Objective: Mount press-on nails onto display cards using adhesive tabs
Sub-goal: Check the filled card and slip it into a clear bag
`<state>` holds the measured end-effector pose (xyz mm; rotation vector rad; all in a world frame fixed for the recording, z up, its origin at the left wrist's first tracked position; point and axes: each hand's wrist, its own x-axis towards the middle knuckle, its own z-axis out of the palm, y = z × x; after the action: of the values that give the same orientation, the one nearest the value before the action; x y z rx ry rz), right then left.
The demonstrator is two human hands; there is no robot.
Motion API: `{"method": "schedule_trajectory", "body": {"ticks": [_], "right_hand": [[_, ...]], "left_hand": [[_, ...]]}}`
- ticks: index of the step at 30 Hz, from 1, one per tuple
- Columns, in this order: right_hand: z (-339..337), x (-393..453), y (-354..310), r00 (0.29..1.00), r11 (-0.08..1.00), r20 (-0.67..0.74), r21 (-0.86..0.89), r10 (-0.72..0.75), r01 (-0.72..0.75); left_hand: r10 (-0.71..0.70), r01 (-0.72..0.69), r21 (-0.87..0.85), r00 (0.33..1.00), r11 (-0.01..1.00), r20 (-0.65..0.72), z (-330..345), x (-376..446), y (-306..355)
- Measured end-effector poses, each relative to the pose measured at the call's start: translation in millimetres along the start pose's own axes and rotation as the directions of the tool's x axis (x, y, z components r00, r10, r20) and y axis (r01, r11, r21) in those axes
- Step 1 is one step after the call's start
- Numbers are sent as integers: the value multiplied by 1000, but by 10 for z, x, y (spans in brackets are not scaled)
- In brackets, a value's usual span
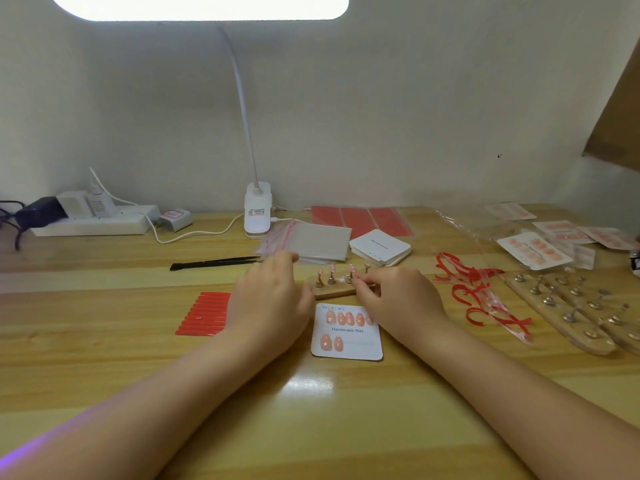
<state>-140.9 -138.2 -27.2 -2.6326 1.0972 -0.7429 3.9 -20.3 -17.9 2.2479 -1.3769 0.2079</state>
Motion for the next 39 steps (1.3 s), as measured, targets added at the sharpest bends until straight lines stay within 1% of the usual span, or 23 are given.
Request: {"method": "schedule_trajectory", "body": {"ticks": [4, 8, 12, 15, 18, 21, 24, 27, 31, 36, 39], "right_hand": [[49, 46, -16, 1000, 998, 0, -53, 14, -14], [58, 73, -24, 1000, 999, -3, -45, 27, -27], [68, 100, -51, 1000, 1000, 2, -24, 2, -2], [69, 77, -61, 999, 1000, -31, 4, -30, 30], [69, 44, -67, 989, 989, -133, 125, -66, 83], [41, 10, -96, 964, 945, -244, 275, -107, 174], [19, -31, -112, 941, 899, -307, 359, -140, 251], [24, -73, -129, 932, 846, -320, 439, -168, 303], [59, -92, -164, 921, 819, -336, 459, -199, 344], [50, -94, -168, 907, 809, -353, 449, -230, 380], [51, -96, -168, 905, 817, -343, 426, -252, 389]], "left_hand": [[36, -34, -56, 999, 998, 23, 147, 29, -47], [89, -88, -87, 996, 992, 9, 180, 38, -62], [115, -116, -72, 993, 991, -24, 206, 36, -67], [120, -122, -69, 992, 990, -32, 221, 39, -71], [99, -102, -76, 994, 992, -39, 216, 33, -67], [99, -117, -140, 987, 983, -126, 165, 20, -61], [180, -248, -262, 949, 933, -259, 84, -9, -24], [264, -354, -330, 921, 875, -287, 49, -46, 34], [351, -461, -291, 865, 838, -359, 44, -64, 64], [317, -456, -330, 862, 827, -397, 46, -75, 63], [337, -481, -322, 847, 816, -411, 39, -77, 66]]}}
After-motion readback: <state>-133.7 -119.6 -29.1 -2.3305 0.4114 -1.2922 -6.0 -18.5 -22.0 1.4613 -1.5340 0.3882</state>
